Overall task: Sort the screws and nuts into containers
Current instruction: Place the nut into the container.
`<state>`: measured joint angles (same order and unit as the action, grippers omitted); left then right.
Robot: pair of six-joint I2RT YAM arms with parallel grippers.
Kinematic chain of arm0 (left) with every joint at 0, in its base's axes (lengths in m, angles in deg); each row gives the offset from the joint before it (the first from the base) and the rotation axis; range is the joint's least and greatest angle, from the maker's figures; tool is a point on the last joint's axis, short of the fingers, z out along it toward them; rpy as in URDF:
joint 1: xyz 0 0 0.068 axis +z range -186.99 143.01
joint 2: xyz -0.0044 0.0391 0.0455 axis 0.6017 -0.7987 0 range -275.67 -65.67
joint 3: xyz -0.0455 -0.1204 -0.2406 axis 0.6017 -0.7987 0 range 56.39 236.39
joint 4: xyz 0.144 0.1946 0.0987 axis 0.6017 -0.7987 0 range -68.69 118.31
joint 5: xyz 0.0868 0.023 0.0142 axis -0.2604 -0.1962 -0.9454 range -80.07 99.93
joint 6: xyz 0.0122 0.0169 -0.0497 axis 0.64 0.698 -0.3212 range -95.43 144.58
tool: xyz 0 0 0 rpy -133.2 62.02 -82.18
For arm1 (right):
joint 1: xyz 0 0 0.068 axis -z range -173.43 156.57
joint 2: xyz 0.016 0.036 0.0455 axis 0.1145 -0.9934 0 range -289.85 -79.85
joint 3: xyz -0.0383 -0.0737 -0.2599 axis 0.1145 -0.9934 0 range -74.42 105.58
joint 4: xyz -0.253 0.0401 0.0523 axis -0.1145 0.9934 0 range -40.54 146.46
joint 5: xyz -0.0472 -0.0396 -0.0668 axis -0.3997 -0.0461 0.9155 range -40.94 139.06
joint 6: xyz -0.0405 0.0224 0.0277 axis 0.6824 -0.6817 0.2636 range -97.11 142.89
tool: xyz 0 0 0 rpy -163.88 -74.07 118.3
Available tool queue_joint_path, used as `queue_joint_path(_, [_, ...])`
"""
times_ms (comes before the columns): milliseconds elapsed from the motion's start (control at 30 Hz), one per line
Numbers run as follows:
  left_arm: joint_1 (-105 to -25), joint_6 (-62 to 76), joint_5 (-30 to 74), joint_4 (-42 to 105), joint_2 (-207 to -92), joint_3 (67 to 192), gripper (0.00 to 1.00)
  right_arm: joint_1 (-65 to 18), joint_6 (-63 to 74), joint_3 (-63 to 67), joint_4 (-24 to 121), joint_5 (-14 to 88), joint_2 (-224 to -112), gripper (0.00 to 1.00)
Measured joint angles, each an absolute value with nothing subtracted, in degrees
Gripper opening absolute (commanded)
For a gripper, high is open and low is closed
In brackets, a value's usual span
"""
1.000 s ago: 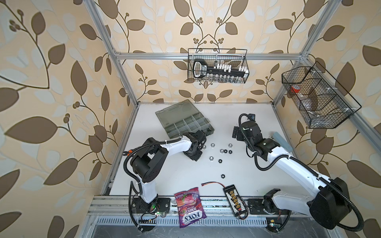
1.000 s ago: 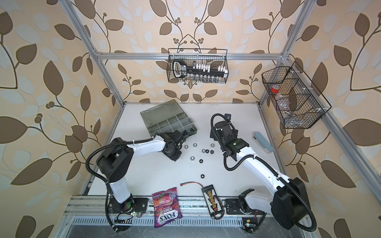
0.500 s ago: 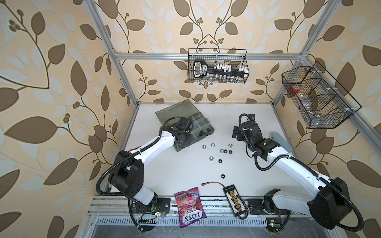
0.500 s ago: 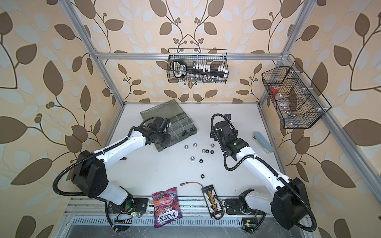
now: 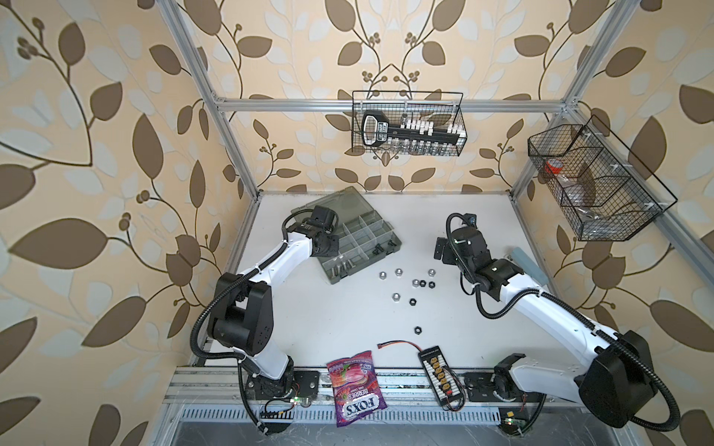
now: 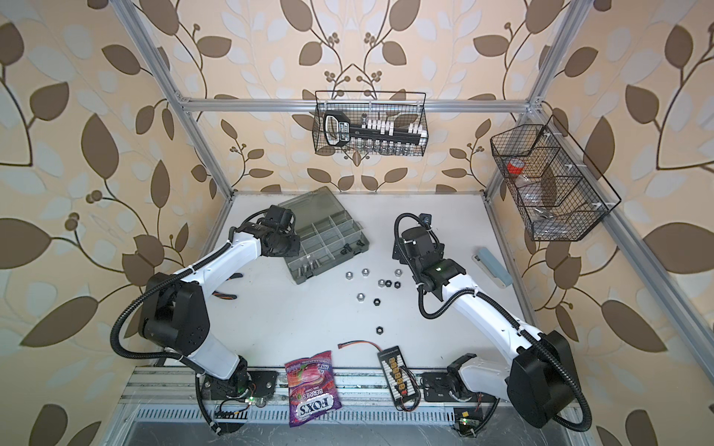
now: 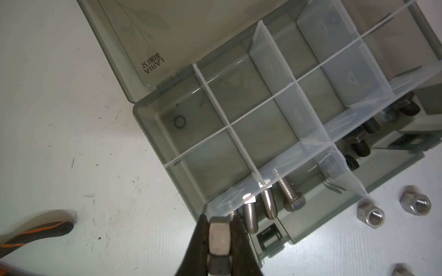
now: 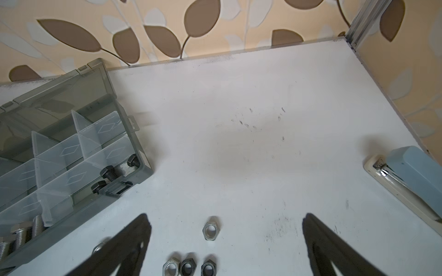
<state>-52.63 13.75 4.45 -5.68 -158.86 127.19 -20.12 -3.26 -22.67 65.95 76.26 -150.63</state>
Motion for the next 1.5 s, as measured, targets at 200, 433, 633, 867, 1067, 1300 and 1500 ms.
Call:
queue_joint_path(200, [-51.2,12.7,5.7,-4.2,-161.4,128.0,0.00,-20.1,-3.3,-22.7,65.9,75.8,-151.2,1.00])
queue_joint_path(433, [-49.6,10.5,7.4,-3.0,-164.2,128.0,0.00,-20.1,-3.7,-22.7,65.9,74.9,-152.4,1.00])
queue_joint_path(633, [-49.3,9.4,8.1,-2.2,-164.3,128.0,0.00,-20.1,-4.0,-22.7,65.9,74.3,-153.1,0.99])
queue_joint_path(867, [-49.3,9.3,8.4,-1.7,-164.4,128.0,0.00,-20.1,-4.3,-22.7,66.0,73.7,-153.9,1.00])
queue_joint_path(1067, [-48.9,9.3,8.4,-1.3,-164.9,127.9,0.00,-20.1,-4.9,-22.7,66.0,73.4,-153.9,1.00])
queue_joint_path(1300, [-48.9,9.2,8.5,-0.5,-167.8,127.7,0.00,-20.1,-5.2,-22.7,66.0,73.4,-153.8,1.00])
queue_joint_path(1500, [-48.9,9.0,8.5,0.1,-168.6,127.6,0.20,-20.1,-5.4,-22.7,66.0,73.4,-153.7,1.00])
